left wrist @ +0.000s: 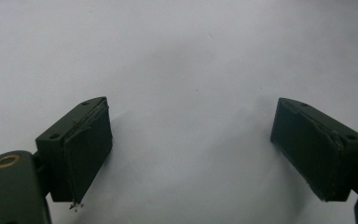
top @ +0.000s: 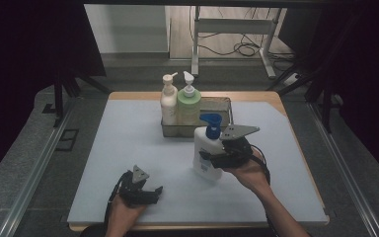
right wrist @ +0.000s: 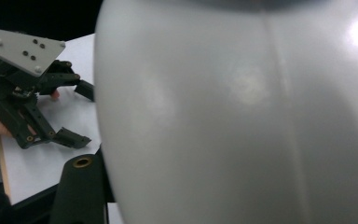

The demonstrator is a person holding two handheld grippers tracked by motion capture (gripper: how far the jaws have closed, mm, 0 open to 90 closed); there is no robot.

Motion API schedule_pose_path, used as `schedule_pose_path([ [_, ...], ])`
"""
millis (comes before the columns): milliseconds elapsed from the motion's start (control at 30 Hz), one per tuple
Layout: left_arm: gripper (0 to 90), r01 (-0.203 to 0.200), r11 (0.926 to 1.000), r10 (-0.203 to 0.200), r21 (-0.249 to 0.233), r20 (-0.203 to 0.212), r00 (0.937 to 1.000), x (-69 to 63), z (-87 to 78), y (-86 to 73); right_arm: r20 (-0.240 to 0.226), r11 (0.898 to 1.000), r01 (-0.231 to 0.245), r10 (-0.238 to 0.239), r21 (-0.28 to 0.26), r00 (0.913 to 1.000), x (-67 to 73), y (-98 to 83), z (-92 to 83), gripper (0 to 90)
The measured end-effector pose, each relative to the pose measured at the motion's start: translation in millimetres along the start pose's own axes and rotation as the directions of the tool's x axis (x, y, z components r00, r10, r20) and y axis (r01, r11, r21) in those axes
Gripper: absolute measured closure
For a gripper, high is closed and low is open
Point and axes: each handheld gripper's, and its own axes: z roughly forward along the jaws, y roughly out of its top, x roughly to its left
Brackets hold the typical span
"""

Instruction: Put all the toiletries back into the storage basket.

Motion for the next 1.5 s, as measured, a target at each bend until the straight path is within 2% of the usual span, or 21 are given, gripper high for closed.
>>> schedule_pose_path([
  [433,12.2,-0.001,1.0000,0.001,0.000,-0.001,1.0000,0.0,-0.1,0.0,0.049,1.000,-0.015,0.016,-0.013,0.9987,-17.5,12.4,-9.0,37.7],
  [700,12.2,-0.001,1.0000,0.001,0.001,-0.001,1.0000,0.0,0.0,0.0,0.095,0.999,-0.039,0.041,-0.026,0.9946,-32.9,18.0,-15.0,37.8],
  [1100,12.2,-0.003,1.0000,0.003,0.003,-0.001,1.0000,0.3,-0.1,0.0,0.161,0.995,-0.076,0.085,-0.060,0.9833,-55.2,30.4,-21.5,37.8],
  [1500,12.2,-0.002,1.0000,0.002,0.002,-0.001,1.0000,0.2,0.0,0.0,0.214,0.992,-0.095,0.110,-0.077,0.9706,-72.2,44.5,-17.0,37.9],
])
